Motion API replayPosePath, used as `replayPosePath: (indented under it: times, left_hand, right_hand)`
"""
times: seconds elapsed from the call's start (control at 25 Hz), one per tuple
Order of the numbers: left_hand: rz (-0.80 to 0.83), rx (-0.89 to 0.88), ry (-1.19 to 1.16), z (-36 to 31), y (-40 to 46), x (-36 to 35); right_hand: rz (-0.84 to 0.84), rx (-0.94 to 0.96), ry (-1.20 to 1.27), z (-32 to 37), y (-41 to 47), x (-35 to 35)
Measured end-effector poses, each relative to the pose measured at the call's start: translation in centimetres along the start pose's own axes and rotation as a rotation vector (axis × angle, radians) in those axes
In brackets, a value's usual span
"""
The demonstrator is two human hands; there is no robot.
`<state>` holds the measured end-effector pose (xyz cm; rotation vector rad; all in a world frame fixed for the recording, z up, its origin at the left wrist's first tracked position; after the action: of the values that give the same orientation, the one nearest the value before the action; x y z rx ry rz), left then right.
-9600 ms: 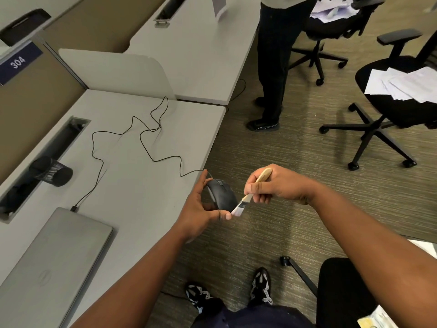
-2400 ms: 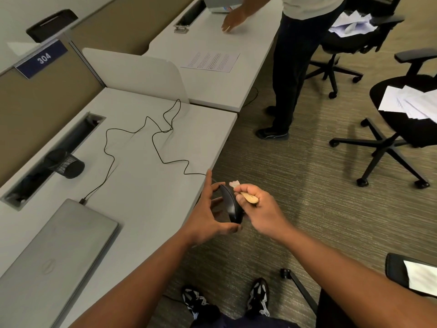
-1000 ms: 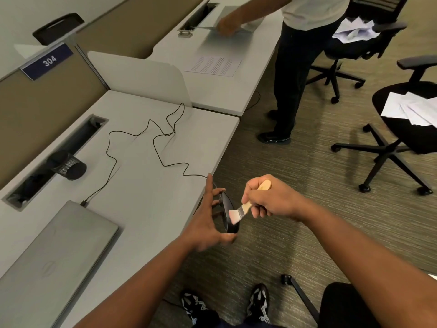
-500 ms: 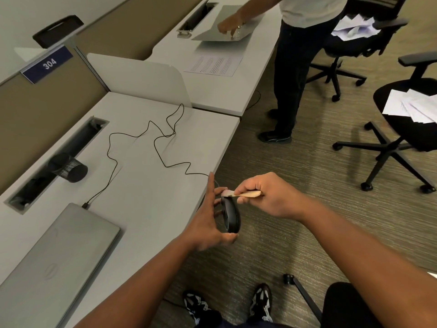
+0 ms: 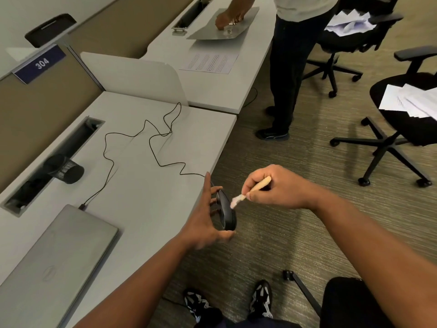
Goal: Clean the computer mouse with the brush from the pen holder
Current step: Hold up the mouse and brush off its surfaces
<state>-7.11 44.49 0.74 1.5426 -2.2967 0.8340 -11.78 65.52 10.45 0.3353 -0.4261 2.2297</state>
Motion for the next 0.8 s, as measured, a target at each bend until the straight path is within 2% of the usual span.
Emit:
replayPosePath:
  times: [0.12,0.32,0.68,0.8]
  left_hand:
    - [-0.002,-0.001,-0.004,-0.4,-0.1,0.0]
    - [-0.024,0.003,0.014,-1.0,-0.3,0.3]
    - [-0.032,-0.005,0.023,-1.2,-0.4,0.1]
    - [-0.037,-0.012,0.024,-1.5,-0.4,0.2]
  right_hand:
    - [-0.12,0.0,0.014,-0.1,0.2,-0.2]
    - [-0.031,-0.064,-0.014,-0.5,-0.2,-1.4]
    - [0.153,-0.102,0.098,-0.9,-0.9,-2.7]
    - [0.09,-0.077,0.193,-0.7,-1.0,-2.0]
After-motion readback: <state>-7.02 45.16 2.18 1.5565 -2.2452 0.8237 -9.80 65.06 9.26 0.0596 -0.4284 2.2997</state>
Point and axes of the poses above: each hand's wrist, its own y-axis towards the middle knuckle, its own x-axis out of the back of the hand, z = x × y, the point moved 6 cm from there along y, towards the middle knuckle, and after that the axes turned 4 degrees about y, right-handed, at the moved point
